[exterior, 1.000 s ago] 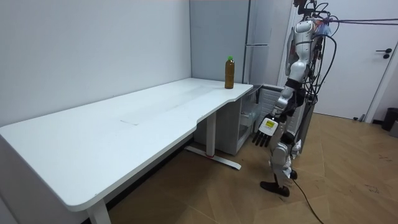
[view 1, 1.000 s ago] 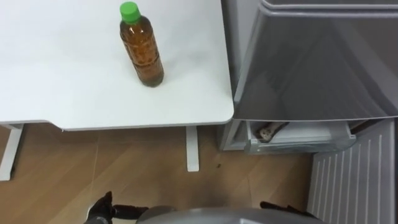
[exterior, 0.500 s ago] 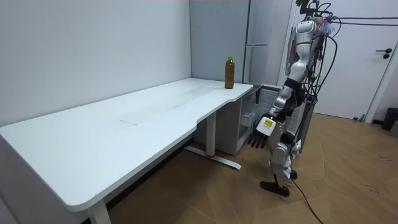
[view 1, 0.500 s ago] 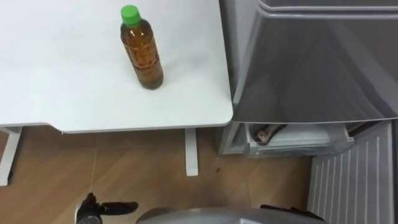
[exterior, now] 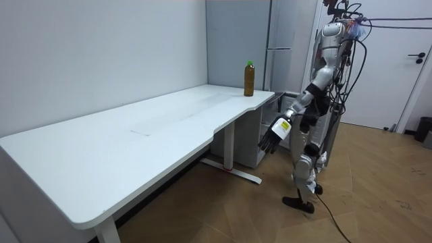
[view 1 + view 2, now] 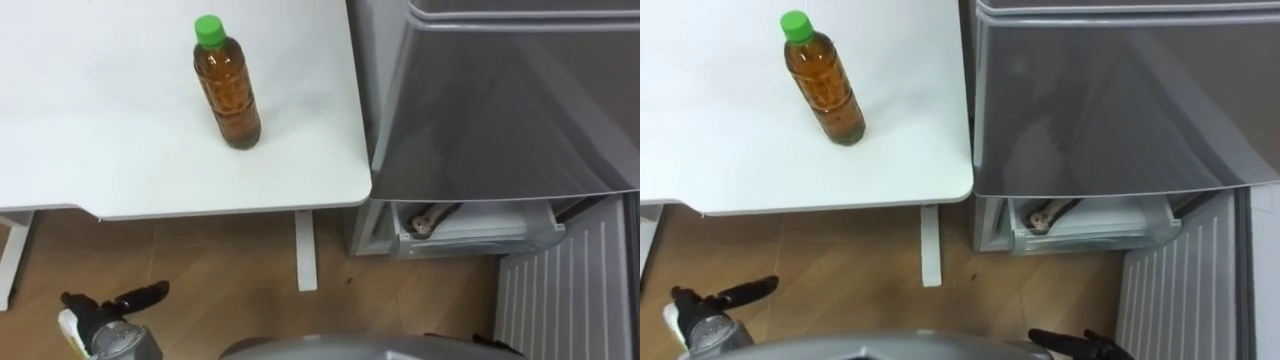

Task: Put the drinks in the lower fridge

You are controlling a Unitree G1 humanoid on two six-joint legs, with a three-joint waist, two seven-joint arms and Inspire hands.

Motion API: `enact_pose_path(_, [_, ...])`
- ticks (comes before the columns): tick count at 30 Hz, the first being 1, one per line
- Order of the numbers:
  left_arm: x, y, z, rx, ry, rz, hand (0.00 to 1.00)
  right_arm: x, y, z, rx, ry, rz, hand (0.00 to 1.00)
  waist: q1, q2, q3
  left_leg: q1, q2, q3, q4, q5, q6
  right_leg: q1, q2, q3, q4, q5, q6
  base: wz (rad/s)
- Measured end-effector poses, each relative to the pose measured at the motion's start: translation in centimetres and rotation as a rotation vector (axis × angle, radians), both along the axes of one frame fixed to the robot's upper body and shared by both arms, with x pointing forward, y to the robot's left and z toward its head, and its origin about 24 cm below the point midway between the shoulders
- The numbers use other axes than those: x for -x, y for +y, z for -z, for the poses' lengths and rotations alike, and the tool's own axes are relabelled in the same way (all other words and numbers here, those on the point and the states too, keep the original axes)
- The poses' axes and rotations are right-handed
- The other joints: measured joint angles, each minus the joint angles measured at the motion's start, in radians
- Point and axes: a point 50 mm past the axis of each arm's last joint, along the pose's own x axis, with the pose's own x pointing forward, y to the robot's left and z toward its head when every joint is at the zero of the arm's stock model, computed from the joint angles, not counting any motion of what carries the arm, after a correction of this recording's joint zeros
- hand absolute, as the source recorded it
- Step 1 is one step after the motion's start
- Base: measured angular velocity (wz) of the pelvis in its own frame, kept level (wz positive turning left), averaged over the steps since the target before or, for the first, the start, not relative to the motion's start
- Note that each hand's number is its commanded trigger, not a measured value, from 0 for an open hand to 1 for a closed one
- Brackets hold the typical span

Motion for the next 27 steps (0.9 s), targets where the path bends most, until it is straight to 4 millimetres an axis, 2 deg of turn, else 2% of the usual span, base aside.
enact_pose_path(6, [-2.0, 0.5, -2.2, -0.142, -0.119, -0.028, 0.0, 0.0, 0.4, 0.1, 0.024, -0.002, -0.016, 0.0, 0.006, 0.0, 0.0011, 0.016, 0.003, 0.003, -0.002, 0.0, 0.0, 0.012, 0.002, 0.004, 0.006, 0.001, -0.002, -0.01])
enact_pose_path(9, [-3.4, 0.8, -3.9, -0.215, -0.217, -0.051, 0.0, -0.2, 0.4, 0.1, 0.026, -0.008, -0.021, 0.0, 0.001, 0.0, 0.0013, 0.013, 0.003, 0.001, 0.003, -0.001, -0.001, 0.013, 0.003, 0.003, 0.005, 0.002, -0.003, 0.0])
enact_pose_path(17, [-4.5, 1.2, -6.1, -0.394, -0.275, -0.064, 0.0, -0.5, 0.4, 0.1, 0.025, -0.018, -0.024, 0.0, 0.0, 0.001, 0.001, 0.013, 0.002, 0.001, 0.001, -0.001, -0.002, 0.012, 0.004, 0.006, -0.002, 0.002, -0.003, 0.0])
enact_pose_path(22, [-4.4, 1.2, -6.4, -0.422, -0.277, -0.086, 0.0, -0.3, 0.5, 0.1, 0.024, -0.014, -0.025, 0.0, -0.001, 0.002, 0.0015, 0.015, 0.003, -0.004, 0.002, -0.002, -0.003, 0.015, 0.005, 0.005, 0.0, 0.002, -0.003, 0.01])
enact_pose_path(27, [-5.1, 1.1, -7.7, -0.465, -0.333, -0.066, 0.0, 0.1, 0.4, 0.1, 0.026, -0.012, -0.017, 0.0, 0.017, 0.005, 0.0029, 0.012, 0.004, -0.012, 0.013, -0.004, -0.003, 0.02, 0.006, 0.003, 0.001, 0.003, -0.004, 0.03])
